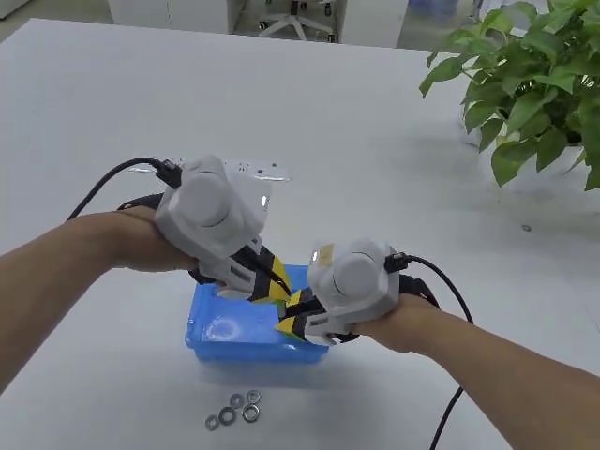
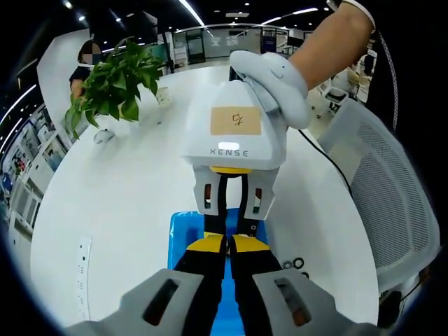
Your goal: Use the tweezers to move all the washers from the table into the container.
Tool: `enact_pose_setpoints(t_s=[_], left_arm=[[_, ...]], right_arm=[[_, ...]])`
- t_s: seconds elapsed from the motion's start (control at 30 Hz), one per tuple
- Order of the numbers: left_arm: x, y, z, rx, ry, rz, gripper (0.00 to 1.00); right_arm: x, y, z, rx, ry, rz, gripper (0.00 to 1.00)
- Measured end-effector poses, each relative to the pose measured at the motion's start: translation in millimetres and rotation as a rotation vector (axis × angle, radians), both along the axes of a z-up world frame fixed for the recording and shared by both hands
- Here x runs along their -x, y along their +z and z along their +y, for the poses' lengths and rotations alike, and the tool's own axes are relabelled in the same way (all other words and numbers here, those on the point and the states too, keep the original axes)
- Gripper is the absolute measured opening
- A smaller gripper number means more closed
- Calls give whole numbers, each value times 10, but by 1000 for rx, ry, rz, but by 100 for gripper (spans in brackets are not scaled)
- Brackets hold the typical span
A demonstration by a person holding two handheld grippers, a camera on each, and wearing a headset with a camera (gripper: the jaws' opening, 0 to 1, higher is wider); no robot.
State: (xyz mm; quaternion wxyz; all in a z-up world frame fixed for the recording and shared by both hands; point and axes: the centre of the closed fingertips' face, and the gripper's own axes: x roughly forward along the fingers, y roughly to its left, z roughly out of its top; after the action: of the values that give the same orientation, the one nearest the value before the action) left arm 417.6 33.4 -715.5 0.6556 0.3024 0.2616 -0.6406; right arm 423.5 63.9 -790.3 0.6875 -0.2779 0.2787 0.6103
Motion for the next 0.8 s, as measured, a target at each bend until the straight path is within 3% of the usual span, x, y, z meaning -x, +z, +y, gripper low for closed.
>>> enact_pose_setpoints(t_s=[0.5, 0.8], left_arm=[[2, 30, 7, -1, 0, -9, 6], [32, 148, 6, 4, 3, -23, 6]], right_arm=[[0, 26, -14, 2, 0, -11, 12], [16, 145, -7, -13, -8, -27, 12]])
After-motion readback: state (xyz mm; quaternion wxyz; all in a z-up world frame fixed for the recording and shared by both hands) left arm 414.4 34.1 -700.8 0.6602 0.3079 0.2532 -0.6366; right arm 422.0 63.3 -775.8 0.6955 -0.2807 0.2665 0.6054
